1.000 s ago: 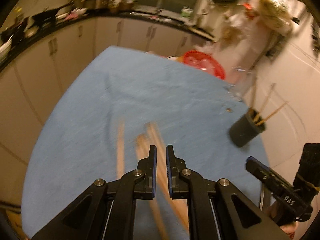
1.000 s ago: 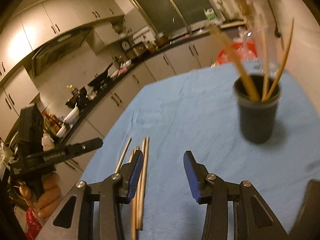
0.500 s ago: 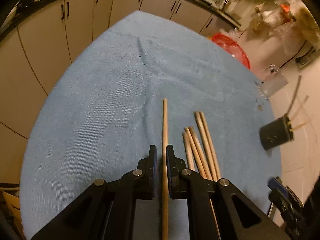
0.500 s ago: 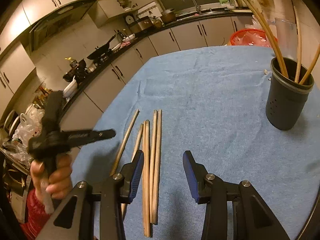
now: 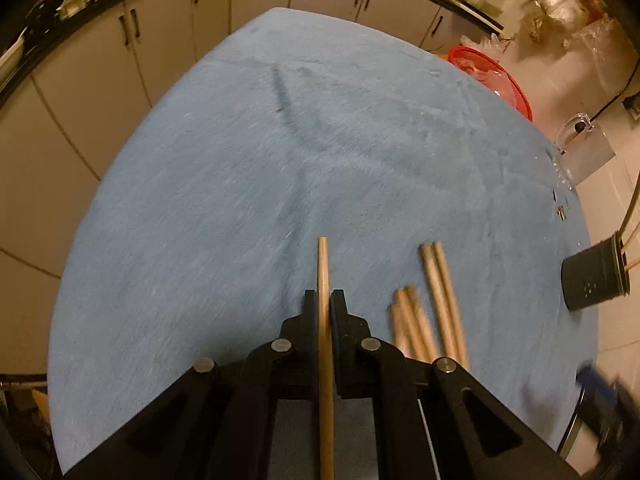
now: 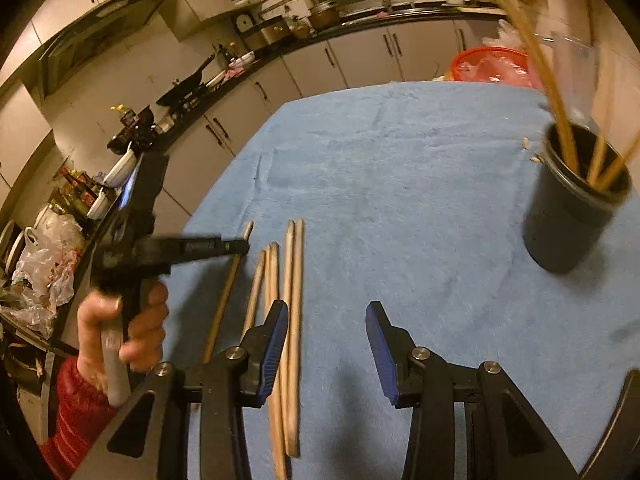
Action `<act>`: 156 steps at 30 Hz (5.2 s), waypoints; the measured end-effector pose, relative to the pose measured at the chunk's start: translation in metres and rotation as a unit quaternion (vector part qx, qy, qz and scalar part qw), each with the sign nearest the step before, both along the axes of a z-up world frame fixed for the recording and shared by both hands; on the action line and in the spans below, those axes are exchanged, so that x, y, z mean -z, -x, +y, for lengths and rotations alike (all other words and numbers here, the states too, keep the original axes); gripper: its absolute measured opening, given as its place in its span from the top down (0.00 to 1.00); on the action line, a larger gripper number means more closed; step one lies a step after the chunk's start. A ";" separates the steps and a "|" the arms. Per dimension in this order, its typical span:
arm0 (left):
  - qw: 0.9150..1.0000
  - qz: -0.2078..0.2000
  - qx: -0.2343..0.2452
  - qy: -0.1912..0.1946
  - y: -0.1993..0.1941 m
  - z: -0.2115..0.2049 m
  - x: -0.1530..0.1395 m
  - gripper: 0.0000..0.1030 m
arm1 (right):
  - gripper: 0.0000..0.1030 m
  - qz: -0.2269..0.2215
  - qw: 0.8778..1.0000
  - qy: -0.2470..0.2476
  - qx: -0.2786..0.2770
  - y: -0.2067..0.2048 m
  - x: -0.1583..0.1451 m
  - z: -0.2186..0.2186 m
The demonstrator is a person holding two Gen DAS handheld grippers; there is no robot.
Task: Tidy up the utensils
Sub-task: 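Grasp a wooden chopstick with the left tool while the right tool grasps another, then lift the held chopsticks upright and carry both tools toward the grey holder cup, then lower the left chopstick into the cup while the right tool inserts and releases its own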
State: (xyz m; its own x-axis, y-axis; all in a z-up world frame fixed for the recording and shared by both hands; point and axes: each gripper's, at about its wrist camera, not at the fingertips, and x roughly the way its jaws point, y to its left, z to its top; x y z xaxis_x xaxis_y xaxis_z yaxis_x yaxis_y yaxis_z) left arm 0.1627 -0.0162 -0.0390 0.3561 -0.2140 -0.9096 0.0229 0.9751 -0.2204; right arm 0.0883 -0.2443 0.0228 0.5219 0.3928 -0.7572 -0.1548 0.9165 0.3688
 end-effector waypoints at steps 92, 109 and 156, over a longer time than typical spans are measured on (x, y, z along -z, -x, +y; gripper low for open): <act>0.969 -0.232 0.064 0.053 0.117 -0.021 -0.170 0.94 | 0.94 -0.278 0.955 -0.013 0.100 0.106 -0.121 -0.041; 0.965 -0.236 0.100 0.047 0.116 -0.061 -0.189 0.94 | 0.94 -0.286 0.948 -0.026 0.137 0.119 -0.127 -0.082; 0.948 -0.242 0.190 0.083 0.019 -0.251 -0.216 0.94 | 0.94 -0.292 0.918 0.013 0.270 0.011 -0.151 -0.224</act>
State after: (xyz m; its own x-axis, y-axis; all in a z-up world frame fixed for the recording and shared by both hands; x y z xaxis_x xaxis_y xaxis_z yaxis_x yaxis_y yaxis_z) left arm 0.1438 -0.2676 0.1767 0.5913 -0.5366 -0.6020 0.5029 0.8289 -0.2448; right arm 0.0774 -0.4683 0.1737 0.9547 -0.0562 -0.2923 0.1600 0.9250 0.3445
